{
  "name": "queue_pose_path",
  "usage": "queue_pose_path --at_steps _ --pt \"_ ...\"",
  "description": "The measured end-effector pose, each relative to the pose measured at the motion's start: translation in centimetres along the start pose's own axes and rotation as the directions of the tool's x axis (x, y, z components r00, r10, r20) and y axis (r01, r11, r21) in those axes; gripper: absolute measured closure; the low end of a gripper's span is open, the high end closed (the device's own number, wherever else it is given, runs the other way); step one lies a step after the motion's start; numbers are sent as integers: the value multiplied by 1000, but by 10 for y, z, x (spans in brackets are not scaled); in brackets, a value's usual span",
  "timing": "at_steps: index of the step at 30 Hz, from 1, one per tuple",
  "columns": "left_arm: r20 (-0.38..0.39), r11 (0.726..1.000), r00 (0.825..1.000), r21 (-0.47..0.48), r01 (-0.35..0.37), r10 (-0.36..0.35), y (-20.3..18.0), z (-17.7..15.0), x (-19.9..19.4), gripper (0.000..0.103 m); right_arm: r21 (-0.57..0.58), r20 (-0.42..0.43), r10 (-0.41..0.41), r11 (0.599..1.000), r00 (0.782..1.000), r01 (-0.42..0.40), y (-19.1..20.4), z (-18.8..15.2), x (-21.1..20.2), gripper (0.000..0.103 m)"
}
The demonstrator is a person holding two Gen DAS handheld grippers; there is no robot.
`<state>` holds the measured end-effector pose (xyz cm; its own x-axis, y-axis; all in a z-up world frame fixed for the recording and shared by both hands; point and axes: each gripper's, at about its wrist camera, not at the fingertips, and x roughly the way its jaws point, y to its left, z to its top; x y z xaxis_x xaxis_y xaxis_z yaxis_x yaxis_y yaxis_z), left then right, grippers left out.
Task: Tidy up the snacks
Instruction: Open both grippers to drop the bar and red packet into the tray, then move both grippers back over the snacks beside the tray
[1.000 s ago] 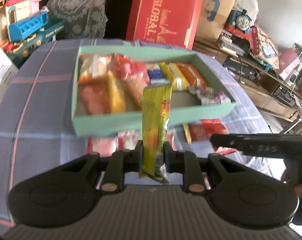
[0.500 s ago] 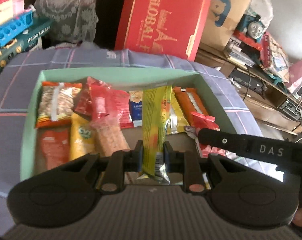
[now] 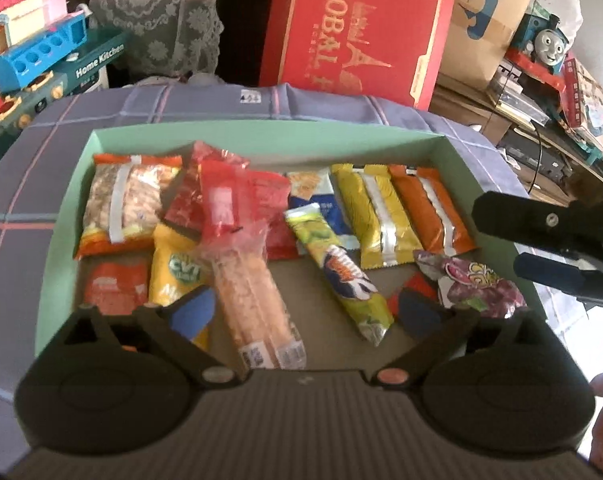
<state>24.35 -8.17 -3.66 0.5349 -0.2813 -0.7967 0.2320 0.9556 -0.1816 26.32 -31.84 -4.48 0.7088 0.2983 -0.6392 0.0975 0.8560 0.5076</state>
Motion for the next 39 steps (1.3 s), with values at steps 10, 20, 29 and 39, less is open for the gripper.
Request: queue_pose_path --at_steps 10,20,29,39 --pt "1 1000 1000 9 -4 4 0 -25 -31 0 9 -16 -19 1000 1000 19 -1 -17 -22 0" --pt "19 1000 1000 24 0 -1 3 -60 -74 0 12 -23 1 1000 1000 -1 3 -46 -59 0" --pt "-13 998 999 44 -39 39 15 -107 -89 0 15 -36 -19 1000 999 19 -8 -82 -79 0" --pt "-49 991 991 -34 -129 127 45 -131 -74 0 -34 -66 -73 997 995 71 -11 -106 -79 0"
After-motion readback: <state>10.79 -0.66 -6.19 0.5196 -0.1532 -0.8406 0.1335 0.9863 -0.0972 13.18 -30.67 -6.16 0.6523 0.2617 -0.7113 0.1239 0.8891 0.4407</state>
